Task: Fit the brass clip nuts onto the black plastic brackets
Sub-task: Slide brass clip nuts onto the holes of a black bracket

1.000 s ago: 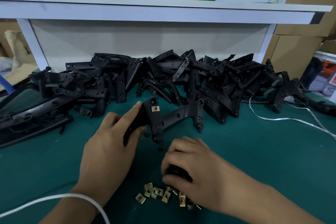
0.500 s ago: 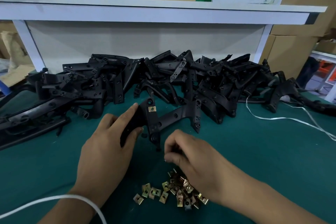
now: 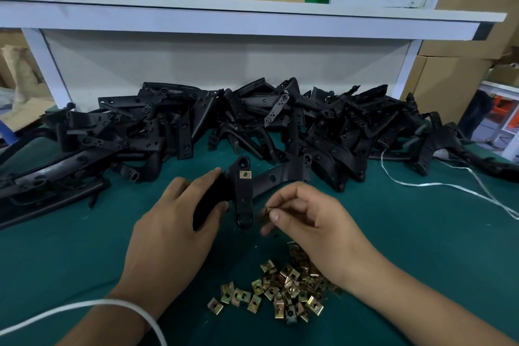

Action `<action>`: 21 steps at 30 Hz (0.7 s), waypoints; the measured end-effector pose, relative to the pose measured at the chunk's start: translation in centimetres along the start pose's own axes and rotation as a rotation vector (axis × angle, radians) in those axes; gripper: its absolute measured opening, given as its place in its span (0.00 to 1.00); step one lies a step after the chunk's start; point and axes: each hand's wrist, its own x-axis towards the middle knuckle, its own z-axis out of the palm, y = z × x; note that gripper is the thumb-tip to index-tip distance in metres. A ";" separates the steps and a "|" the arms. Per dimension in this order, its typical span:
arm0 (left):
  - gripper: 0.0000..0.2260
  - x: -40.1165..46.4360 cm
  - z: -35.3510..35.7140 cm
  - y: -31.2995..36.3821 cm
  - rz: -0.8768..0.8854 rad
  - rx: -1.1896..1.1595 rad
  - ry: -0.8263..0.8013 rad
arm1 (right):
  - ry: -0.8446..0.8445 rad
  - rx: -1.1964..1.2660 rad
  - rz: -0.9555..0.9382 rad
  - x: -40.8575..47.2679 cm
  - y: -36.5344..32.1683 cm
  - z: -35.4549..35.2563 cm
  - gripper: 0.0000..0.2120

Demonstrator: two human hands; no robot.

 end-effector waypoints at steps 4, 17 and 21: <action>0.24 0.0 -0.1 0.1 0.014 -0.023 -0.010 | 0.004 0.338 0.100 0.2 0.0 0.1 0.04; 0.24 0.0 0.1 0.1 0.065 -0.081 -0.003 | 0.038 0.655 0.146 0.3 -0.1 0.8 0.12; 0.24 0.0 0.1 0.3 0.083 -0.113 -0.009 | 0.024 0.632 0.109 0.2 -0.2 0.8 0.10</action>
